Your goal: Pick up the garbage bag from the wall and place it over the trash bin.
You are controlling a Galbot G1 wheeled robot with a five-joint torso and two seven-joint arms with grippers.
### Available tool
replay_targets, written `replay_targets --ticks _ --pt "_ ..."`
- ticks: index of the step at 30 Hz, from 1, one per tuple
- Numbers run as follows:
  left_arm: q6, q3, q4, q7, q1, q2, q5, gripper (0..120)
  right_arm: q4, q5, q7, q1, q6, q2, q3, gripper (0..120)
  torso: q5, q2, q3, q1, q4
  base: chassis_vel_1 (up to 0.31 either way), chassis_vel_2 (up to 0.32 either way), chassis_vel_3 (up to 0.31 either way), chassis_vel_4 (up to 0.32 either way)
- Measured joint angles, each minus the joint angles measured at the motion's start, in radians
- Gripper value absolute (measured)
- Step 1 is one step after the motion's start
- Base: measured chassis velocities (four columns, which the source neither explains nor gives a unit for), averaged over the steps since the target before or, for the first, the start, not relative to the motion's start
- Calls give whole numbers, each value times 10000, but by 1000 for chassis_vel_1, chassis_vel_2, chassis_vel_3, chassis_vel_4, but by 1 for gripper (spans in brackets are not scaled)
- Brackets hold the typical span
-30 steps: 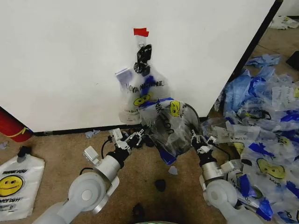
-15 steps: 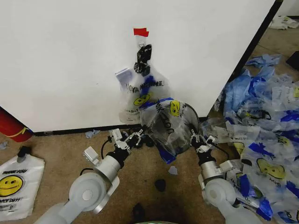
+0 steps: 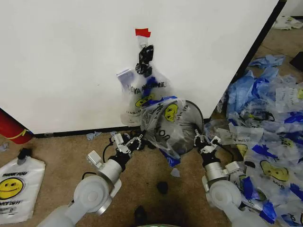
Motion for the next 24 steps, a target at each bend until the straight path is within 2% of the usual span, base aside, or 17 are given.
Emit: replay_targets --ticks 22,24 --pt "-295 237 889 161 -212 -373 666 0 383 289 409 32 -225 -186 -136 0 1 0 0 0 0 0 0 0 0" --pt "-520 434 1327 366 -278 -453 971 0 605 313 723 -57 -319 -186 -149 0 2 0 0 0 0 0 0 0 0"
